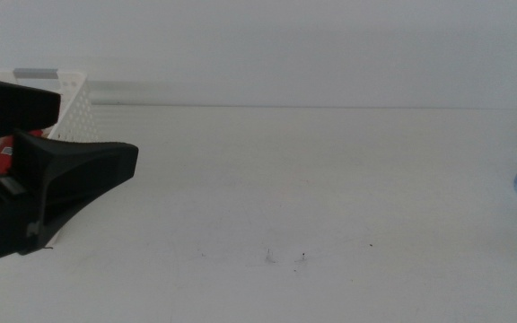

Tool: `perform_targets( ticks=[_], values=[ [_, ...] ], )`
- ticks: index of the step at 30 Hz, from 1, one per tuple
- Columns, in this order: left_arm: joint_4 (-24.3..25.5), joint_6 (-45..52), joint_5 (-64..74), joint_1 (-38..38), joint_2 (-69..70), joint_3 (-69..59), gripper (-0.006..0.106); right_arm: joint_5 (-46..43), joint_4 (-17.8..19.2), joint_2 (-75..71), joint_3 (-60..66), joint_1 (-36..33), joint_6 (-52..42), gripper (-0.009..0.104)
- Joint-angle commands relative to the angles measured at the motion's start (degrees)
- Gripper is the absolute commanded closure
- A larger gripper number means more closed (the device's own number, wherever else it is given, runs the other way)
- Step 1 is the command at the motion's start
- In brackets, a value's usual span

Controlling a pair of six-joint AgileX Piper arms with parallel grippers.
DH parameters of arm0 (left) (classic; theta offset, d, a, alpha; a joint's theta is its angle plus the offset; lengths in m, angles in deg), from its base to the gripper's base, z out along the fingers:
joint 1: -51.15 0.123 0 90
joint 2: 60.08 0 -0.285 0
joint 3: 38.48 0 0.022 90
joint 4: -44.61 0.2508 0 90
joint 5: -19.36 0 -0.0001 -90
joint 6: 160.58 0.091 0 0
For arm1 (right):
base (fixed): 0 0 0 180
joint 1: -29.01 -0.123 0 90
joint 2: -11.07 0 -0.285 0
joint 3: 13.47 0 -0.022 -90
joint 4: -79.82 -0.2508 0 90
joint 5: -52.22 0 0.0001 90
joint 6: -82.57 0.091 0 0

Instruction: Use arms to grab the bottles and put them into the dustbin to the left of the table.

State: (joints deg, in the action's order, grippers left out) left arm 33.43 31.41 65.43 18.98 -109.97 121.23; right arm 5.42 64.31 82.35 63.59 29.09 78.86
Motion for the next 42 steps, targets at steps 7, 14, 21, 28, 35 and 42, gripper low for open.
perform_targets(
  ticks=[7, 14, 21, 28, 35, 42],
  values=[
    [0.13, 0.07, -0.87, -0.37, 0.12, 0.36, 0.007, -21.12, 1.1, 18.72, 0.16, 0.46, 5.88, 0.016],
    [-0.01, -0.03, -0.87, -0.37, 0.12, 0.36, 0.007, -23.16, -1.78, 24.08, -4.05, 0.46, 1.05, 0.016],
    [0.11, -0.03, -0.87, -0.37, 0.12, 0.36, 0.007, -23.16, -7.58, 33.32, -12.97, 0.46, -3.93, 0.016],
    [0.23, -0.03, -0.87, -0.37, 0.12, 0.36, 0.007, -23.16, -12.37, 42.92, -18.8, 0.46, -5.99, 0.016],
    [0.23, -0.03, -0.87, -0.37, 0.12, 0.36, 0.007, -23.16, -13.07, 47.79, -24.22, 0.46, -6.69, 0.016],
    [0.23, 0.08, -0.87, -0.37, 0.12, 0.36, 0.007, -23.16, -13.29, 50.64, -30.14, 0.46, -10.61, 0.016]
  ],
)
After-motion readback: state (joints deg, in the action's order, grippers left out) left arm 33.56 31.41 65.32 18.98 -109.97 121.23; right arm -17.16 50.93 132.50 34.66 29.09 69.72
